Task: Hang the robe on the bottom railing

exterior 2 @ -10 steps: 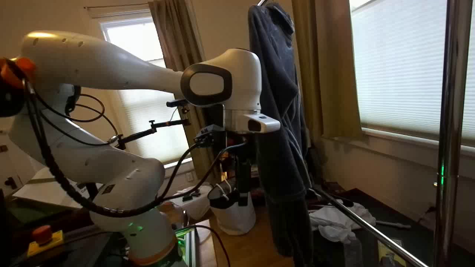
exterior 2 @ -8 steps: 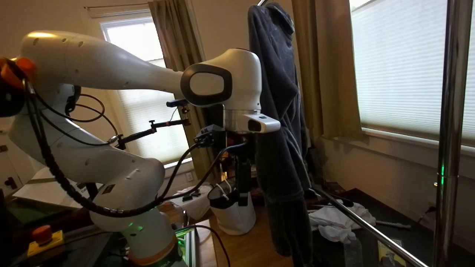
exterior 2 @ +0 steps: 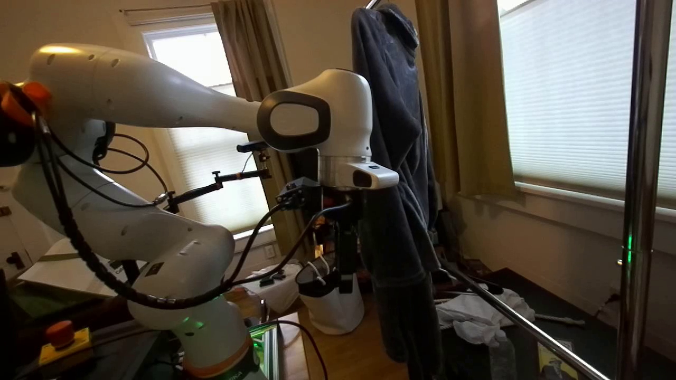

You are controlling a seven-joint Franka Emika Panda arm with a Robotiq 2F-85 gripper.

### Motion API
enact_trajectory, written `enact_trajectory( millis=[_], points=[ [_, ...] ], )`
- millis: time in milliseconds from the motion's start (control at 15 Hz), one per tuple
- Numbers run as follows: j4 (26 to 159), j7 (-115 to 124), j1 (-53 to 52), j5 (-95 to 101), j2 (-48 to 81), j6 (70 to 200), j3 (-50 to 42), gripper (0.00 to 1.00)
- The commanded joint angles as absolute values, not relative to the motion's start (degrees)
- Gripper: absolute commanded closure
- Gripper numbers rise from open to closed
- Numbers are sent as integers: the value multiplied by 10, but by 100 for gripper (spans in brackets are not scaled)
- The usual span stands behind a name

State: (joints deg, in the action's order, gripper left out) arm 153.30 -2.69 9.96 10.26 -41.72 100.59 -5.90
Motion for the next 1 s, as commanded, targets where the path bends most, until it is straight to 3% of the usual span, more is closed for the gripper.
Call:
enact_trajectory(
  millis=[0, 667, 933],
  points=[
    [1532, -24, 94, 105, -417, 1004, -64, 0],
    [1532, -24, 94, 105, -417, 1004, -64, 0],
    [1510, -17, 83, 70, -489, 977, -59, 0]
  ],
)
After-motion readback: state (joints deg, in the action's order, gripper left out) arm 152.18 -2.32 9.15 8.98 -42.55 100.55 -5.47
